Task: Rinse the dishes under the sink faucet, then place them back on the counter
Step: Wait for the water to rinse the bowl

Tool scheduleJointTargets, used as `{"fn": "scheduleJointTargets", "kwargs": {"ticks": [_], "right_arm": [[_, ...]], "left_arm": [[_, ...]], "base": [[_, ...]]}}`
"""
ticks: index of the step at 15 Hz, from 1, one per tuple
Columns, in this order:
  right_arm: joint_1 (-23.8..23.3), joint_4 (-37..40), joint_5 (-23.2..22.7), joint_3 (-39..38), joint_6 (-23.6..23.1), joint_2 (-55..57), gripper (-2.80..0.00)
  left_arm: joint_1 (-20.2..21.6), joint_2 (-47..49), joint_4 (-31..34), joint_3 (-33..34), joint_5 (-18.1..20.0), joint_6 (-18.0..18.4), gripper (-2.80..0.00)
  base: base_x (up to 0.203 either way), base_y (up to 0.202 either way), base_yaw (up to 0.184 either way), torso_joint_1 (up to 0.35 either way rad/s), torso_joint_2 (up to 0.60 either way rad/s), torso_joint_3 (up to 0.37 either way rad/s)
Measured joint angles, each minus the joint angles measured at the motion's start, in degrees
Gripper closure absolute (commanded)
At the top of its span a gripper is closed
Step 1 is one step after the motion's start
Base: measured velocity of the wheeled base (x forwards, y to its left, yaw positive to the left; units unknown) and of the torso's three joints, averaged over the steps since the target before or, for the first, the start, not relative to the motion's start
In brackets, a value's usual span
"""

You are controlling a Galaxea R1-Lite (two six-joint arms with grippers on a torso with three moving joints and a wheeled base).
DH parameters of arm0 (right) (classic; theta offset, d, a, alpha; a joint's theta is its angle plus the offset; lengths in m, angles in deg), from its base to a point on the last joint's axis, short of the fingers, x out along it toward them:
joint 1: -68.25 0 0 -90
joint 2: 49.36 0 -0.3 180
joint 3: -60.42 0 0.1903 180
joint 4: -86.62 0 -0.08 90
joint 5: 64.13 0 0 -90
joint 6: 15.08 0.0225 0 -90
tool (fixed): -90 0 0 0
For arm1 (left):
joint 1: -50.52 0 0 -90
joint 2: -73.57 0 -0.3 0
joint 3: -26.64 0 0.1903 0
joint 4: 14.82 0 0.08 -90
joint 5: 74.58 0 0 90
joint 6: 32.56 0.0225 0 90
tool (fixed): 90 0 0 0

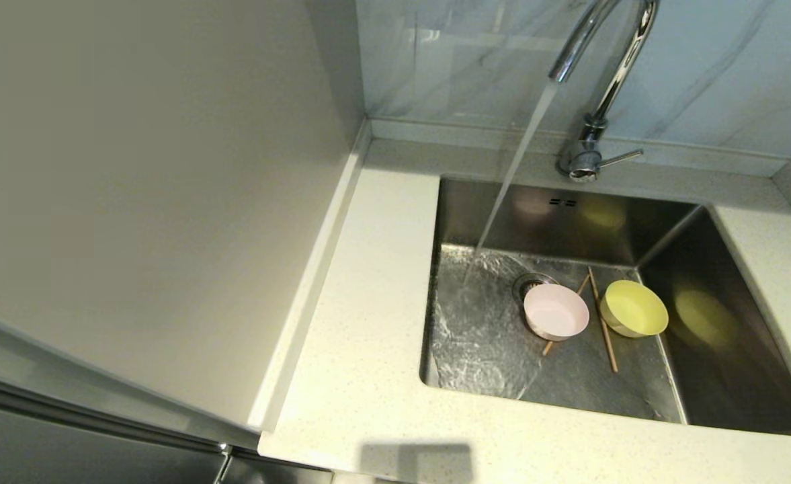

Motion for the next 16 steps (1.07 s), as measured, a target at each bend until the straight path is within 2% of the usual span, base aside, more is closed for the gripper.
{"fn": "scheduleJointTargets", "kwargs": {"ticks": [5, 16], "right_arm": [[0.0, 0.6, 0.3, 0.1, 2.5, 0.0, 0.0], [0.0, 0.7, 0.3, 0.1, 2.5, 0.0, 0.0]], "left_arm": [[0.0, 0.0, 0.0, 0.0, 0.0, 0.0, 0.0], [0.0, 0.0, 0.0, 0.0, 0.0, 0.0, 0.0]], "base": [[0.0, 0.0, 0.0, 0.0, 0.0, 0.0], [0.0, 0.0, 0.0, 0.0, 0.0, 0.0]]}}
